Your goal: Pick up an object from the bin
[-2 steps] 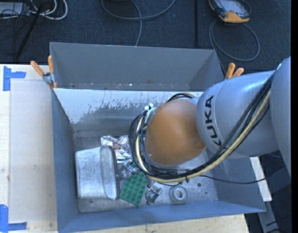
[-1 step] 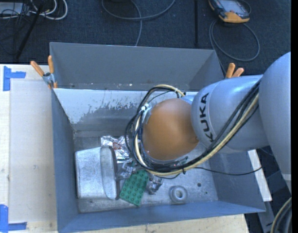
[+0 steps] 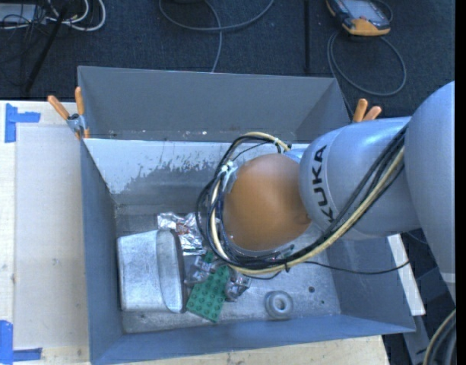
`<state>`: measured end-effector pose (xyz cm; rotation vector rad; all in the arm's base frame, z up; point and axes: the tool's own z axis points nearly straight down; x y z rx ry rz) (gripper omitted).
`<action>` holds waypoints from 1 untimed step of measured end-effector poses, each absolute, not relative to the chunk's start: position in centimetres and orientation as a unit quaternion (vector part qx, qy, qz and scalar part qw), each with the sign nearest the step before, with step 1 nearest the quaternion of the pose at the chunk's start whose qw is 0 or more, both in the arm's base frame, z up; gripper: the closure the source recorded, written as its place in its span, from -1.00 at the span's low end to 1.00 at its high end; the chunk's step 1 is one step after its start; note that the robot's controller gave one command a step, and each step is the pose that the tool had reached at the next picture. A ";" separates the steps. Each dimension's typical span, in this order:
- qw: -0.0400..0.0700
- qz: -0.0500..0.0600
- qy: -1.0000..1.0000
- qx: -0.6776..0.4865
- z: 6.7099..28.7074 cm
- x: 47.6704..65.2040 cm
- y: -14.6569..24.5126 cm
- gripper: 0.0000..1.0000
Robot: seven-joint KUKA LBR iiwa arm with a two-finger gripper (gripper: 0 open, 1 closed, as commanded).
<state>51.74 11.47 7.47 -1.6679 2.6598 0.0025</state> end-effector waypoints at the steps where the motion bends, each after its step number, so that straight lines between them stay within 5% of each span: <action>1: 0.003 -0.001 0.743 -0.670 30.5 52.0 8.6 1.00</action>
Offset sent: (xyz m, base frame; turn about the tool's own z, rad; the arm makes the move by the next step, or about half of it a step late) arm 0.0016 -0.0293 0.2275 -0.3509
